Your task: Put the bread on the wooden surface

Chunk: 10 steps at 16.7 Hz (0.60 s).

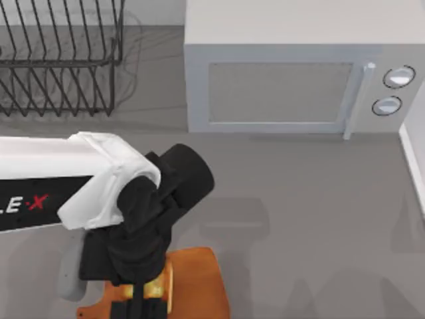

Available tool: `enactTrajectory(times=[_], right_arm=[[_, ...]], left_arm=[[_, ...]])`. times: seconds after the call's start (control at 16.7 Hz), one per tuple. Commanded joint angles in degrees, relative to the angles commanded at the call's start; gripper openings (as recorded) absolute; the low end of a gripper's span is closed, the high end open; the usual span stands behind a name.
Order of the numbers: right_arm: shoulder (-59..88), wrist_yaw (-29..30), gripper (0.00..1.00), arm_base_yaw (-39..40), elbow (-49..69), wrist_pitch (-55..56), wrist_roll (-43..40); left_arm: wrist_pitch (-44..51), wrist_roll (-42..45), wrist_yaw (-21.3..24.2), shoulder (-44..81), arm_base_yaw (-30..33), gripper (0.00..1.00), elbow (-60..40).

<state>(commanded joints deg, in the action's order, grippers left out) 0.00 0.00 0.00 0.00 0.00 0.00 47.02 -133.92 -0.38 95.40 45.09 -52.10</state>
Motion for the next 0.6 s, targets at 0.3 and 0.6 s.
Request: enactTrajectory(times=[0.3,0.6], right_arm=[[0.00,0.00,1.00,0.00,0.00,0.00,0.00],[0.00,0.00,1.00,0.00,0.00,0.00,0.00]], left_arm=[[0.00,0.00,0.00,0.00,0.00,1.00,0.00],[0.00,0.00,0.00,0.00,0.00,1.00,0.00]])
